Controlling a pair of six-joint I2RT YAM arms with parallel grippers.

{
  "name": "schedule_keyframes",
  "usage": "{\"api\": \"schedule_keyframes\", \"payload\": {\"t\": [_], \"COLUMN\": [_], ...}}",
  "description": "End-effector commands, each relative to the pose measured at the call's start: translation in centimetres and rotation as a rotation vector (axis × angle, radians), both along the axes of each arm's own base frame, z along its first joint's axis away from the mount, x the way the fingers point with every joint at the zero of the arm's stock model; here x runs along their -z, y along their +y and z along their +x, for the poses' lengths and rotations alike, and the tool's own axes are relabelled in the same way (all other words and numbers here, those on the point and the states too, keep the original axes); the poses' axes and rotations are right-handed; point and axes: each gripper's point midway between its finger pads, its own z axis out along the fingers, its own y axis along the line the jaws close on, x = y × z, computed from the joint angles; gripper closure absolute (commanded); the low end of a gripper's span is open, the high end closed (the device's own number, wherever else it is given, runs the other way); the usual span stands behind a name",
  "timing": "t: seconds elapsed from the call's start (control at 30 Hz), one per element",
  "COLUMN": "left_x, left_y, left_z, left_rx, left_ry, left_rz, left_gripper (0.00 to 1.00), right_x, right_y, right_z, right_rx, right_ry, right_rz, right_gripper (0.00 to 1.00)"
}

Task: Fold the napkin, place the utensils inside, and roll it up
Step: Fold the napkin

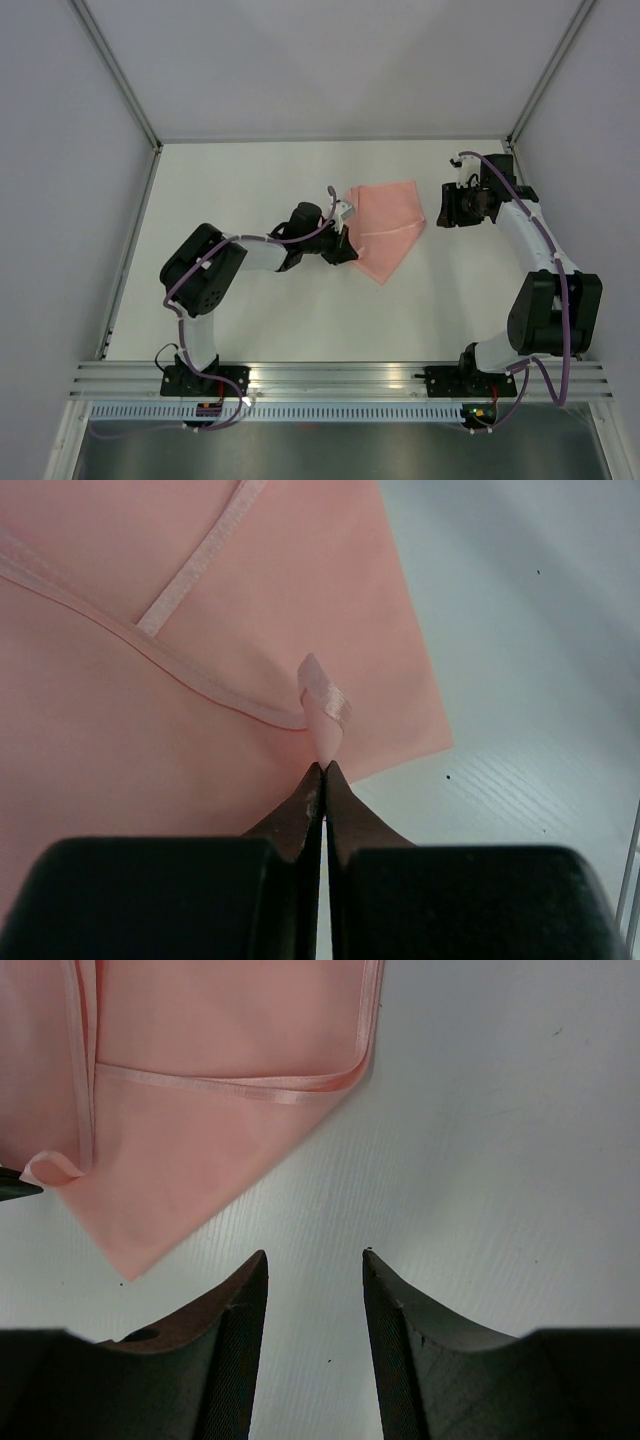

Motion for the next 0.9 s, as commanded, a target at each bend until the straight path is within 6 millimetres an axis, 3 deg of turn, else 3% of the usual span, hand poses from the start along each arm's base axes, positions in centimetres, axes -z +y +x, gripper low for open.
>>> {"api": "schedule_keyframes", "payload": {"t": [0.0, 0.23, 0.5, 0.87], "left_x": [-1.2, -0.9, -1.3, -1.7], "left_y": [-0.4, -1.1, -2.2, -4.9], "left_z": [0.1, -0.8, -1.5, -2.5], "left_rx": [0.014, 0.026, 0.033, 0.066], "left_ry": [-0.104, -0.125, -0.145, -0.153], "left_rz": [0.011, 0.048, 0.053, 0.04], "left_gripper": [0.98, 0.94, 0.81, 0.7], "right_x": [0.0, 0.2, 0.6, 0.8], "right_y": [-0.2, -0.1, 0.2, 0.4], "right_z": [0.3, 0.4, 0.4, 0.3], "right_rx": [-0.001, -0.003, -0.013, -0.02], "right_ry": [-0.015, -0.009, 0.001, 0.008], "right_rz": [-0.025, -0.03, -0.038, -0.042], "right_gripper": [0.51, 0.51, 0.51, 0.51]}}
